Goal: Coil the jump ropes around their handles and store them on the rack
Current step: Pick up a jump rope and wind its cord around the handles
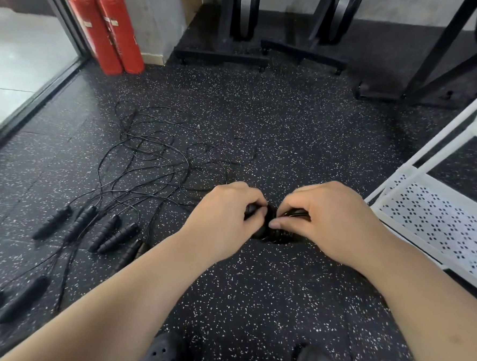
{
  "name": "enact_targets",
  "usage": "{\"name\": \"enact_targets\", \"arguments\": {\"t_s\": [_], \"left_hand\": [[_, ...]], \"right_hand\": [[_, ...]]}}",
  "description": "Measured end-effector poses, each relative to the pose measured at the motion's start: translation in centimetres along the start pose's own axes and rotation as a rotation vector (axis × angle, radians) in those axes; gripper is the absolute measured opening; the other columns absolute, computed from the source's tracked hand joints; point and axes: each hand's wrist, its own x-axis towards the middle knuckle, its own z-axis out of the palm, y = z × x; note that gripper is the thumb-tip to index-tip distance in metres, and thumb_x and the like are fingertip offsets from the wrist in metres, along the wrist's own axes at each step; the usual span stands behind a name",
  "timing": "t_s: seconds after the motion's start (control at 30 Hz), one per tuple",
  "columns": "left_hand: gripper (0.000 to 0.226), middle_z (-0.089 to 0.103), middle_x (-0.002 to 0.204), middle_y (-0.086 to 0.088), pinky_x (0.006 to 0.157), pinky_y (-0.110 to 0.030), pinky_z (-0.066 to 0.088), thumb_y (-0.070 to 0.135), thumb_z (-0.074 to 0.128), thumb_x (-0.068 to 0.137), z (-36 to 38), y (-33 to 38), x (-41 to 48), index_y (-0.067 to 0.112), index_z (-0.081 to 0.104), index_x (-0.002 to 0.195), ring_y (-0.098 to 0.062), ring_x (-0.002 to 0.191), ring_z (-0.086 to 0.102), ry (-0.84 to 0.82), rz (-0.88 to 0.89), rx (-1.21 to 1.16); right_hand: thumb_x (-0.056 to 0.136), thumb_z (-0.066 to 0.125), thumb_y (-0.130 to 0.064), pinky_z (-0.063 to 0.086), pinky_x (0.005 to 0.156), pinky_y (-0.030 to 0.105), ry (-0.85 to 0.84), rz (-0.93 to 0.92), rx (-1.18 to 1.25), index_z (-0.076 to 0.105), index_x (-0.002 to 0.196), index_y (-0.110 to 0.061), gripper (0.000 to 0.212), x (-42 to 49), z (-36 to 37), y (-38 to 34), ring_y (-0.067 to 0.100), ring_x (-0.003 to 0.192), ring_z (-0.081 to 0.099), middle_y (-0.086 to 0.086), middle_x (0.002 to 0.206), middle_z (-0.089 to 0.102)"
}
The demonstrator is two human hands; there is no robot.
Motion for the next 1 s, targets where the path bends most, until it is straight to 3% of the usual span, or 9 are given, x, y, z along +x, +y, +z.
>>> {"name": "enact_targets", "arguments": {"t_s": [0.13,0.27,0.37,0.5,0.57,0.63,0.7,0.83,1.0], "left_hand": [[0.011,0.066,0.101,0.011,0.082,-0.033,0.055,0.035,0.067,0.099,0.1,0.3,0.3,0.032,0.077,0.104,-0.011,0.088,0.063,0.034,-0.102,0.054],[0.012,0.067,0.101,0.005,0.079,-0.039,0.057,0.035,0.067,0.098,0.4,0.5,0.5,0.029,0.076,0.103,-0.019,0.087,0.065,0.056,-0.182,0.114],[0.011,0.066,0.099,0.011,0.082,-0.036,0.054,0.034,0.07,0.098,0.0,0.4,0.5,0.03,0.077,0.104,-0.013,0.089,0.063,-0.024,-0.08,0.074],[0.011,0.07,0.098,0.018,0.08,-0.018,0.049,0.031,0.074,0.096,-1.5,1.0,0.2,0.035,0.071,0.106,0.0,0.092,0.064,-0.165,0.056,-0.107],[0.018,0.074,0.096,0.016,0.085,-0.025,0.054,0.032,0.076,0.096,-2.1,1.3,0.0,0.035,0.062,0.106,-0.001,0.094,0.068,-0.213,0.053,-0.214],[0.022,0.077,0.099,0.012,0.091,-0.042,0.058,0.032,0.077,0.096,-2.6,1.2,-0.1,0.033,0.058,0.106,-0.01,0.098,0.072,-0.215,0.052,-0.35],[0.024,0.078,0.101,0.005,0.093,-0.053,0.058,0.028,0.08,0.095,-2.9,1.1,-0.2,0.028,0.059,0.107,-0.019,0.101,0.074,-0.203,0.058,-0.487],[0.025,0.079,0.103,-0.001,0.092,-0.051,0.06,0.022,0.082,0.094,-3.5,1.0,-0.3,0.018,0.061,0.108,-0.024,0.098,0.076,-0.231,0.047,-0.603],[0.027,0.078,0.104,-0.008,0.085,-0.049,0.064,0.029,0.084,0.091,-4.0,0.8,-0.1,0.021,0.063,0.106,-0.023,0.092,0.075,-0.303,-0.002,-0.693]], "right_hand": [[0.089,0.056,-0.07,0.053,0.072,0.035,0.009,-0.065,-0.003,0.077,0.094,-0.042,0.036,-0.1,0.3,-0.2,0.003,0.08,0.059,-0.022,0.081,0.066],[0.091,0.054,-0.069,0.051,0.069,0.034,0.023,-0.118,-0.044,0.075,0.091,-0.04,0.036,0.0,1.1,-0.7,0.004,0.077,0.056,-0.021,0.076,0.061],[0.09,0.058,-0.07,0.052,0.068,0.033,0.069,-0.096,0.008,0.078,0.092,-0.04,0.036,0.3,1.0,0.4,0.002,0.074,0.059,-0.021,0.078,0.065],[0.08,0.082,-0.061,0.051,0.068,0.03,0.048,-0.019,0.256,0.079,0.086,-0.037,0.025,0.5,0.4,2.2,-0.002,0.075,0.067,-0.022,0.079,0.072],[0.073,0.087,-0.059,0.054,0.075,0.03,0.028,0.018,0.375,0.078,0.083,-0.036,0.027,0.4,0.1,2.5,0.003,0.078,0.069,-0.019,0.081,0.075],[0.071,0.085,-0.058,0.055,0.078,0.032,0.02,0.051,0.515,0.078,0.084,-0.034,0.028,0.6,-0.2,2.9,0.01,0.076,0.07,-0.01,0.081,0.076],[0.075,0.085,-0.052,0.053,0.073,0.033,-0.033,0.05,0.649,0.08,0.089,-0.031,0.026,0.7,-0.4,3.1,0.019,0.072,0.066,-0.004,0.078,0.073],[0.084,0.082,-0.043,0.053,0.065,0.032,-0.095,0.071,0.806,0.081,0.086,-0.022,0.02,0.8,-0.4,3.0,0.022,0.063,0.061,0.0,0.076,0.073],[0.088,0.078,-0.049,0.051,0.074,0.035,-0.078,0.084,0.76,0.077,0.081,-0.016,0.033,0.9,-0.2,2.8,0.014,0.072,0.063,0.007,0.08,0.074]]}}
